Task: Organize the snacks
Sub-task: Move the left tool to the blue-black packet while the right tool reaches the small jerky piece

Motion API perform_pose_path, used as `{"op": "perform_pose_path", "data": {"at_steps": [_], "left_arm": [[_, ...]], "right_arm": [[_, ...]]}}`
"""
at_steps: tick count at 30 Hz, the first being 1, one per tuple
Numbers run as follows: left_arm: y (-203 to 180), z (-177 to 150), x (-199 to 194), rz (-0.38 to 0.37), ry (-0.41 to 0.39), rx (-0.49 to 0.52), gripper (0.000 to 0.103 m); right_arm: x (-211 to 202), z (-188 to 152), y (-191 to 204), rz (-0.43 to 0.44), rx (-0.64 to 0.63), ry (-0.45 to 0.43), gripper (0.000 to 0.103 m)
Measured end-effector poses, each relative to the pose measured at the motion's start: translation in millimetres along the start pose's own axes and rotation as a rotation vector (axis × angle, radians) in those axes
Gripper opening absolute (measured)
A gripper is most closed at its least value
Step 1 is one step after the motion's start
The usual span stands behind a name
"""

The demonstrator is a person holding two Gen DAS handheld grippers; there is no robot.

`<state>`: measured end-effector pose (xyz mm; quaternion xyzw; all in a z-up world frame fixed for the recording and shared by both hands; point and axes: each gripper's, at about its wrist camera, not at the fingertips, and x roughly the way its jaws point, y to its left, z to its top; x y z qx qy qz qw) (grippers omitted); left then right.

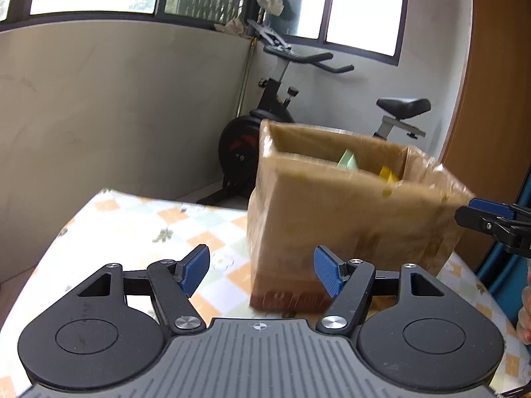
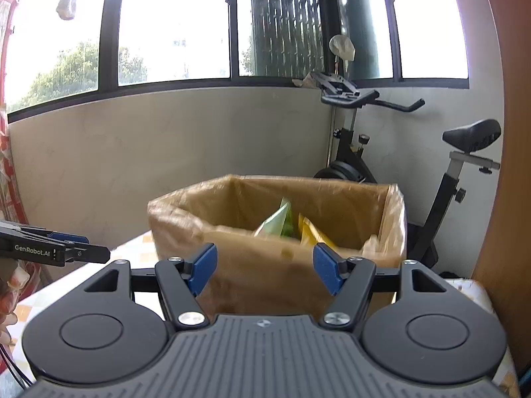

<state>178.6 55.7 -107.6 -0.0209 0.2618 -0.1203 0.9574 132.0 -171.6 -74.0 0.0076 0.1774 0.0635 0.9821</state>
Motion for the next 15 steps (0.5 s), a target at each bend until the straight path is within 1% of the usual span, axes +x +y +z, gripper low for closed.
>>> {"op": "perform_pose_path", "data": {"at_steps": [4,7,15], "left_arm": [[2.6,-18.6,-3.7,0.028,0.014,-0.001,0.072],[2.8,-30.1,-5.5,0.033,0.029,-0.009,0.072],[-2.7,-62.5,-1.9,0.04,0.088,-0.038,0.072]], "right_arm": [[-2.5,-23.6,3.8,-0.005,0.009,0.046,0.067],[-4.9,-44.3,6.1,-0.008,-0.002,0.083,0.067],[-5.3,-93.1,7.4,0.02,0.024,0.241,0.067]]}}
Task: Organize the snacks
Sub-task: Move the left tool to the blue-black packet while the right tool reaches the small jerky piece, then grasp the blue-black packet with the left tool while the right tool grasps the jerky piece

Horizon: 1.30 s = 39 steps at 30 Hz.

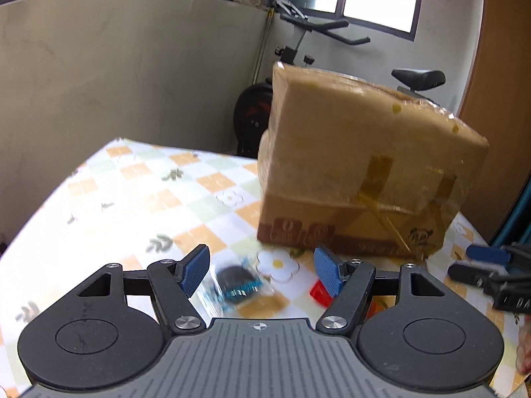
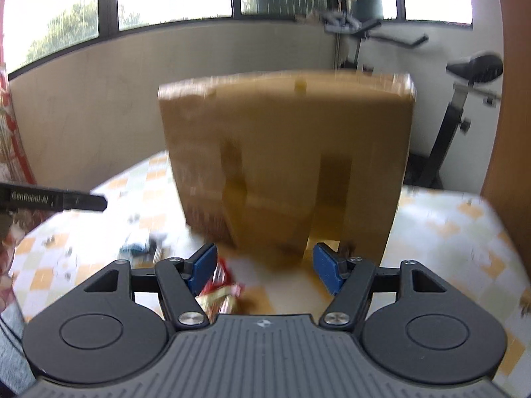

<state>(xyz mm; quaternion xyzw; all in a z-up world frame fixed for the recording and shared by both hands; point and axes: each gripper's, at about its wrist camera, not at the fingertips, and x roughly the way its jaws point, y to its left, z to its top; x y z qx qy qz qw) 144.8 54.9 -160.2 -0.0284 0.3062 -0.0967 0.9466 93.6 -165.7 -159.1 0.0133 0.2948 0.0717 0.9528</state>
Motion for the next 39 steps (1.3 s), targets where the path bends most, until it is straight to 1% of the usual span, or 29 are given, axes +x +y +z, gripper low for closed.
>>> {"op": "perform_pose_path", "data": {"at_steps": [6,9,11,13,16,21,23,27,29,34,37,39], "left_arm": [[-5.6,-25.9,-0.1,-0.005,0.042,0.001,0.072],[-6.9,-35.6,1.9,-0.009,0.067,-0.003,0.072],[-7.1,-38.9,3.2,-0.012,0.079,-0.008,0.072],[-7.7,-41.1,4.1,-0.013,0.084,-0.011,0.072],[-9.3,-41.3,3.7,-0.014,0.085,-0.006,0.072],[-10.6,-44.3,4.8,-0.012,0.099,-0.007,0.072],[-9.5,-45.9,4.6,-0.009,0.105,-0.013,0.072],[-6.1,-48.3,4.8,0.001,0.116,-0.026,0.072],[-5.4,-49.5,5.8,0.005,0.122,-0.033,0.072],[-7.9,-51.2,9.4,0.009,0.132,-0.029,0.072],[-8.1,-52.6,10.7,0.013,0.138,-0.029,0.072],[-5.7,-52.9,12.1,0.02,0.141,-0.037,0.072]], "right_arm": [[3.7,-32.3,3.0,0.024,0.019,0.143,0.067],[1.5,-44.1,5.0,0.053,0.044,0.216,0.067],[-0.8,-50.7,5.6,0.087,0.073,0.261,0.065],[-1.1,-53.4,7.1,0.11,0.094,0.299,0.06],[1.6,-56.9,9.1,0.125,0.121,0.337,0.059],[14.6,-56.0,2.9,0.137,0.179,0.359,0.054],[21.2,-55.2,2.2,0.133,0.186,0.369,0.049],[25.6,-53.6,6.9,0.114,0.135,0.366,0.034],[26.0,-54.7,7.4,0.111,0.123,0.359,0.031],[27.6,-56.6,4.8,0.104,0.11,0.34,0.019],[27.9,-55.1,4.2,0.111,0.097,0.332,0.018],[26.4,-52.4,4.2,0.108,0.077,0.307,0.018]]}}
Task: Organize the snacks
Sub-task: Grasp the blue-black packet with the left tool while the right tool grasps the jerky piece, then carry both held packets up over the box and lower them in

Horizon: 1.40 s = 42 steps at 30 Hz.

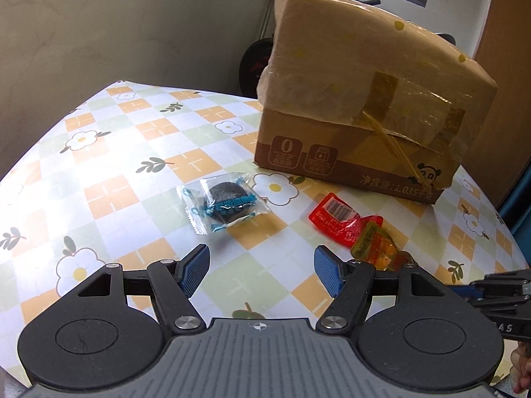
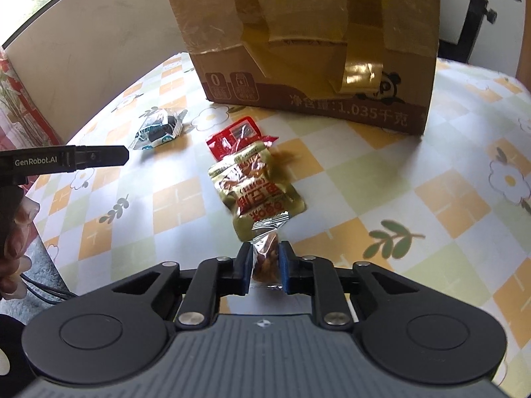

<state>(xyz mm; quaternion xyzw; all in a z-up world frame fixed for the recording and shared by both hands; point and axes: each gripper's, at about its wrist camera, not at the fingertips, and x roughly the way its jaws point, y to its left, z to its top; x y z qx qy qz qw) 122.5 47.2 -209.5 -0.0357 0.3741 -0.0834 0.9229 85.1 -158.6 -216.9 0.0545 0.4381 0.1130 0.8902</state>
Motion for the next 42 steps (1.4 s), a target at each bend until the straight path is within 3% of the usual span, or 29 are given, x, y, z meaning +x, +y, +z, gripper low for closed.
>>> {"op": "perform_pose_path", "data": {"at_steps": [13,15,19,21,23,27,30,36,42], "left_arm": [[24.6,48.7,59.9,0.081,0.021,-0.129,0.082],[24.1,54.0,75.7,0.078,0.045,-0.124,0.083],[21.2,56.8,103.1,0.16,0.087,-0.072,0.084],[21.4,54.2,108.7,0.163,0.086,-0.066,0.086],[18.7,51.4,108.4,0.178,0.084,-0.035,0.085],[16.4,43.6,96.8,0.159,0.057,0.005,0.06],[22.5,38.9,85.7,0.11,0.058,-0.029,0.055],[26.3,45.8,49.5,0.054,-0.001,-0.009,0.054],[14.7,84.6,-2.9,0.0,-0.15,0.014,0.054]], "right_arm": [[-3.0,22.7,-8.4,-0.038,-0.003,-0.13,0.018],[-2.0,23.0,-7.9,-0.037,-0.001,-0.136,0.018],[-1.7,23.4,-7.7,-0.034,0.003,-0.146,0.018],[-1.6,23.0,-9.2,-0.037,0.006,-0.149,0.018],[-1.8,22.4,-11.6,-0.04,0.013,-0.15,0.019],[-5.4,22.3,-16.0,-0.05,0.026,-0.163,0.018],[-11.4,23.4,-18.1,-0.057,0.026,-0.185,0.018],[-32.0,34.6,-14.7,-0.044,-0.007,-0.249,0.018],[-61.7,61.7,-5.7,-0.03,-0.053,-0.365,0.019]]}}
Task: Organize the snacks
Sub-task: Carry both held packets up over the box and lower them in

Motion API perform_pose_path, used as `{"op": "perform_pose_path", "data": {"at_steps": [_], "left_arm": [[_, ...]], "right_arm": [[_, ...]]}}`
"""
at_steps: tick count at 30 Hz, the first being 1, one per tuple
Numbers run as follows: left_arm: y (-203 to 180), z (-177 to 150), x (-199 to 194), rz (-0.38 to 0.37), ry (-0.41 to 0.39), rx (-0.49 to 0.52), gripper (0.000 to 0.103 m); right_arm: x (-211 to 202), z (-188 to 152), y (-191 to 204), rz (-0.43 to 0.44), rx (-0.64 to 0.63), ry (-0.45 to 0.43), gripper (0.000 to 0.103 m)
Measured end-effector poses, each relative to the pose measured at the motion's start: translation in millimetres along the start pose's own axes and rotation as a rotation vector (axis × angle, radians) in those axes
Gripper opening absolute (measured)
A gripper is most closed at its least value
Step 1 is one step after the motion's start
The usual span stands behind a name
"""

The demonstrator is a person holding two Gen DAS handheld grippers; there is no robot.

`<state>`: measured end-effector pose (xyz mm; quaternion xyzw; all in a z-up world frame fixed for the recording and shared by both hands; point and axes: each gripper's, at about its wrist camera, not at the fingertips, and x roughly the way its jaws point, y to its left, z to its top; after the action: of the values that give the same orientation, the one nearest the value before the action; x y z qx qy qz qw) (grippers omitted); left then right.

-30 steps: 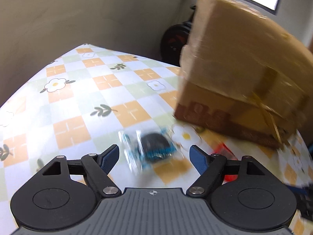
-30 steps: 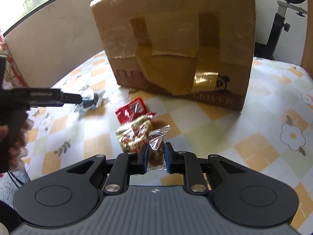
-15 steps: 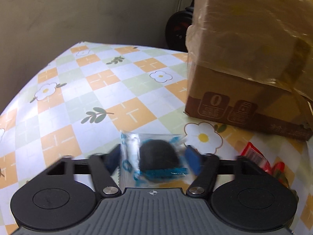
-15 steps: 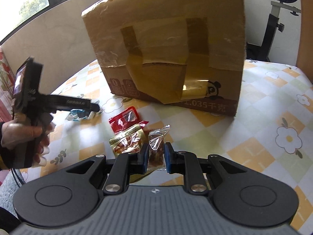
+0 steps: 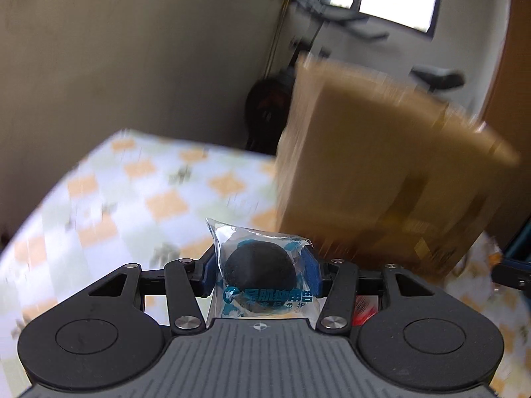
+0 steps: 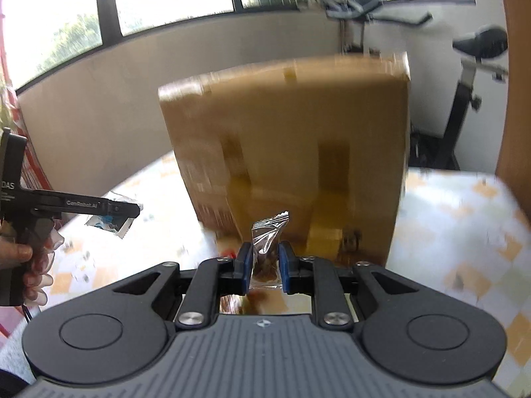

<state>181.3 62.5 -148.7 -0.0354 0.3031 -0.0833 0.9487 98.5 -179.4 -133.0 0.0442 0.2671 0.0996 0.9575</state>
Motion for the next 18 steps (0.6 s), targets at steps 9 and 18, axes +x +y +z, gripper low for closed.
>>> {"op": "perform_pose_path", "data": {"at_steps": [9,18], "left_arm": [[-51.6,96.7,-32.3,-0.096,-0.245,0.116,0.055],[-102.4,161.2,30.5,-0.094,-0.247,0.19,0.055]], "right_arm": [[-9.4,96.3,-4.3,0.013,-0.124,-0.181,0.019],[65.8,156.7,-36.2,-0.11,-0.185,-0.154,0.018]]}}
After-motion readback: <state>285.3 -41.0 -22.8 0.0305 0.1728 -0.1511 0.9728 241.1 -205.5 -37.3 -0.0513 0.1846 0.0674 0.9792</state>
